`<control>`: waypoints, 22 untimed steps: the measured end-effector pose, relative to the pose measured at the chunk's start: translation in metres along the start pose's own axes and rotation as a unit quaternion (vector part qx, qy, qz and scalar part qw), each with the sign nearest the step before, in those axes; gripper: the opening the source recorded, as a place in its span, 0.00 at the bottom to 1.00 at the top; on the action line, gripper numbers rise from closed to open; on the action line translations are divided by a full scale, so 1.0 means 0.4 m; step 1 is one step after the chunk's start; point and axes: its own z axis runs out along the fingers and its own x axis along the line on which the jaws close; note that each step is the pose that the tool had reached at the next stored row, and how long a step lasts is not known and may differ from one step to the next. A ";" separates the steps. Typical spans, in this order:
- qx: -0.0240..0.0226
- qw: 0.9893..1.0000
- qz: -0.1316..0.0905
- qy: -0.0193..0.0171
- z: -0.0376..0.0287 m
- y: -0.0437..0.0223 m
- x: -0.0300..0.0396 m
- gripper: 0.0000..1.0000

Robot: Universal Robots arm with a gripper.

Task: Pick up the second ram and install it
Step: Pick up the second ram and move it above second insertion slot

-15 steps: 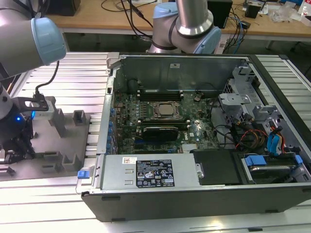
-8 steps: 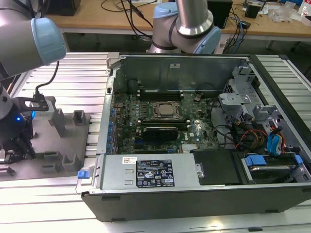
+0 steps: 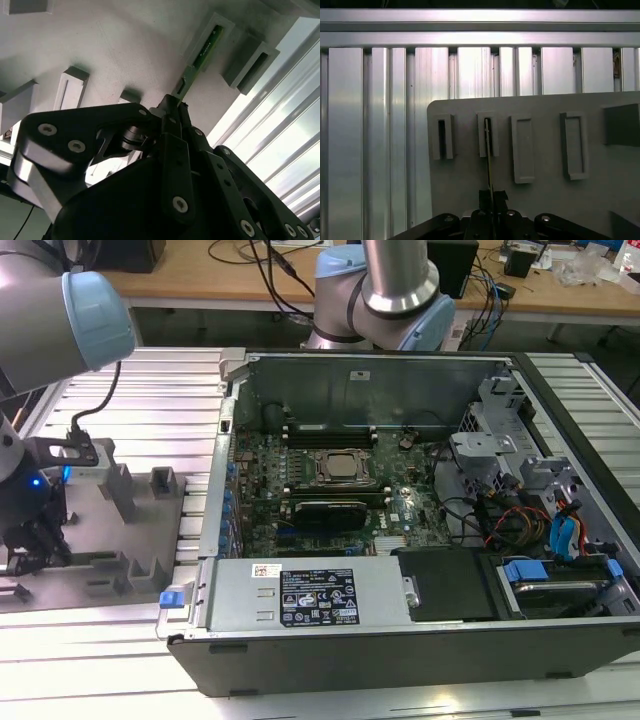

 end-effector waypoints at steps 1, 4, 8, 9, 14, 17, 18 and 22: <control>0.000 1.000 0.000 0.000 -0.002 0.000 0.000 0.14; 0.000 1.000 0.000 0.000 -0.012 0.000 0.000 0.14; 0.000 1.000 0.000 0.000 -0.028 0.001 0.000 0.14; 0.000 1.000 0.000 0.000 -0.033 0.001 0.000 0.14; 0.000 1.000 0.000 0.000 -0.064 0.002 -0.001 0.14; 0.000 1.000 0.000 0.000 -0.079 0.003 -0.002 0.14; 0.000 1.000 0.000 0.000 -0.082 0.003 -0.002 0.14; 0.000 1.000 0.000 0.000 -0.096 0.004 -0.002 0.14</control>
